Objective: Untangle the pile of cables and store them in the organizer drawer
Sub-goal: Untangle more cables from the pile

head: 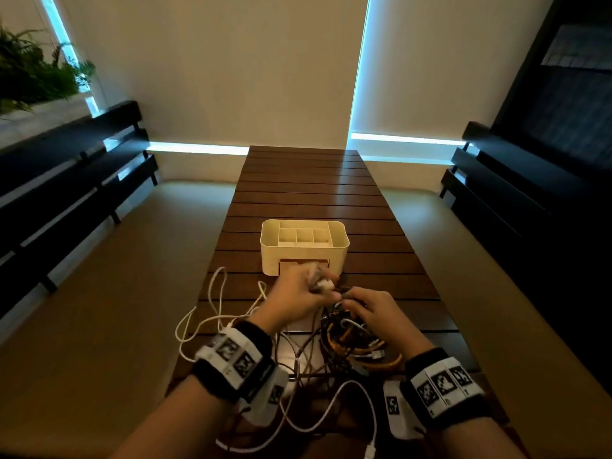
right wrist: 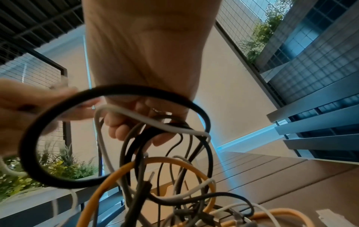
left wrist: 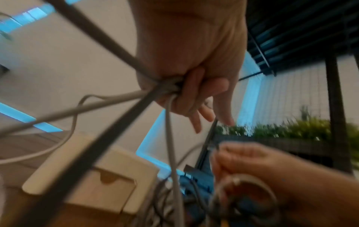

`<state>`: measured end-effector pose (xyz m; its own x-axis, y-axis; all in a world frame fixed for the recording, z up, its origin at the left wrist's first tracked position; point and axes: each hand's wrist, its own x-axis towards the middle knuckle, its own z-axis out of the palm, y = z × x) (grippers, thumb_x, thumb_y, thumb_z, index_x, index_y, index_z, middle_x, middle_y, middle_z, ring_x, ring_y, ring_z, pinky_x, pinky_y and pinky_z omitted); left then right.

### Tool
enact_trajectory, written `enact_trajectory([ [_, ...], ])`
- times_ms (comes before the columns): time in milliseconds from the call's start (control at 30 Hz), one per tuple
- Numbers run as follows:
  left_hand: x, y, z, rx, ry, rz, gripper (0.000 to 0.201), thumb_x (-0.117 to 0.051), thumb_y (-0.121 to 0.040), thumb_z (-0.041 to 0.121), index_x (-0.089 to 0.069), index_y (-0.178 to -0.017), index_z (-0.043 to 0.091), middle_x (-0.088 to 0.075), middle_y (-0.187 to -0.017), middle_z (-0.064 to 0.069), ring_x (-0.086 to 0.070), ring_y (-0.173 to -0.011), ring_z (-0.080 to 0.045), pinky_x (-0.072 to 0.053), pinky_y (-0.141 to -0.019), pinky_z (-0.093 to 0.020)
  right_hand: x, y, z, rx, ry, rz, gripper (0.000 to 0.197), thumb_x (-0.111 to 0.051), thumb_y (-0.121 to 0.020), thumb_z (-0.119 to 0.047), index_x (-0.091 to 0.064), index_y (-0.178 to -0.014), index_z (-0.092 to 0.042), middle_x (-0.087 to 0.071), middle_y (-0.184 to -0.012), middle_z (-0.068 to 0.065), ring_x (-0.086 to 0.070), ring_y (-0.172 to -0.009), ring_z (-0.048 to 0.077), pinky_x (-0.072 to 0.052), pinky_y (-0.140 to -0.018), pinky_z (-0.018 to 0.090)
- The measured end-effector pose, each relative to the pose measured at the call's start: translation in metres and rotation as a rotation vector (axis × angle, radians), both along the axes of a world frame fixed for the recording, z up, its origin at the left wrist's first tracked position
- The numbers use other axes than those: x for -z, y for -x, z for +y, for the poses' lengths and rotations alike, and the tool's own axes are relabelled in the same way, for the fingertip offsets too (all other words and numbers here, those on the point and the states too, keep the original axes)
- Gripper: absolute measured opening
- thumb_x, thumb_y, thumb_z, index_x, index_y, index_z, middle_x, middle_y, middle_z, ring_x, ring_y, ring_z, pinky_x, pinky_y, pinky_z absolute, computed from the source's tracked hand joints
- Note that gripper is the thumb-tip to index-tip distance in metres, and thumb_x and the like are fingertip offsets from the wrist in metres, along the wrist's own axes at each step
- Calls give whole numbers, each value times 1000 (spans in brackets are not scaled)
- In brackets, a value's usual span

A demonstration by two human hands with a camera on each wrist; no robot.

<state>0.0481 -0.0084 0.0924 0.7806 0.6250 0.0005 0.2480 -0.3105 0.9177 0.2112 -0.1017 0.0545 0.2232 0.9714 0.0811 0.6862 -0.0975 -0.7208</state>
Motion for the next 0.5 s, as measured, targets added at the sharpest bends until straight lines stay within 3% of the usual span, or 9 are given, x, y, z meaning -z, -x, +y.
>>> enact_trajectory([
  [67,18,-13,-4,15,-135,110,25,-67,-85,25,-65,-110,19,-63,-102,12,-58,-95,0,-45,-80,-12,-1,4,-1,-11,-55,-8,12,-53,-92,-16,-65,-89,-17,-63,-80,-4,-58,-75,9,-42,-64,13],
  [133,24,-18,-8,-17,-215,156,18,-63,-88,32,-68,-98,17,-65,-88,7,-59,-81,0,-45,-69,-11,-1,4,-2,8,-90,-13,13,-53,-92,-15,-66,-90,-18,-63,-80,-6,-58,-74,6,-43,-65,13],
  [267,22,-16,-7,-84,-313,135,30,-57,-91,36,-64,-82,8,-60,-74,2,-52,-67,-6,-40,-61,-18,3,1,-4,6,-16,-25,10,-54,-92,-20,-62,-86,-24,-59,-75,-14,-55,-71,-2,-41,-62,9],
  [367,4,-10,-7,-199,-252,-49,34,-57,-92,34,-63,-76,5,-58,-71,-1,-47,-64,-8,-37,-61,-22,9,-2,-1,-1,-6,-74,10,-56,-91,-21,-59,-83,-25,-57,-77,-15,-56,-77,2,-40,-67,14],
  [433,-18,-3,-8,-288,-165,-207,28,-56,-91,35,-67,-77,13,-66,-79,3,-56,-73,-6,-44,-67,-20,10,-3,3,-9,-18,-92,9,-57,-91,-21,-59,-82,-19,-58,-79,-8,-57,-82,12,-46,-74,24],
  [500,-42,7,-7,-349,-102,-415,21,-54,-92,31,-64,-76,21,-66,-76,11,-59,-72,0,-49,-67,-14,15,-7,6,-3,-19,-112,15,-57,-90,-23,-60,-83,-10,-61,-83,2,-59,-82,18,-48,-77,32],
])
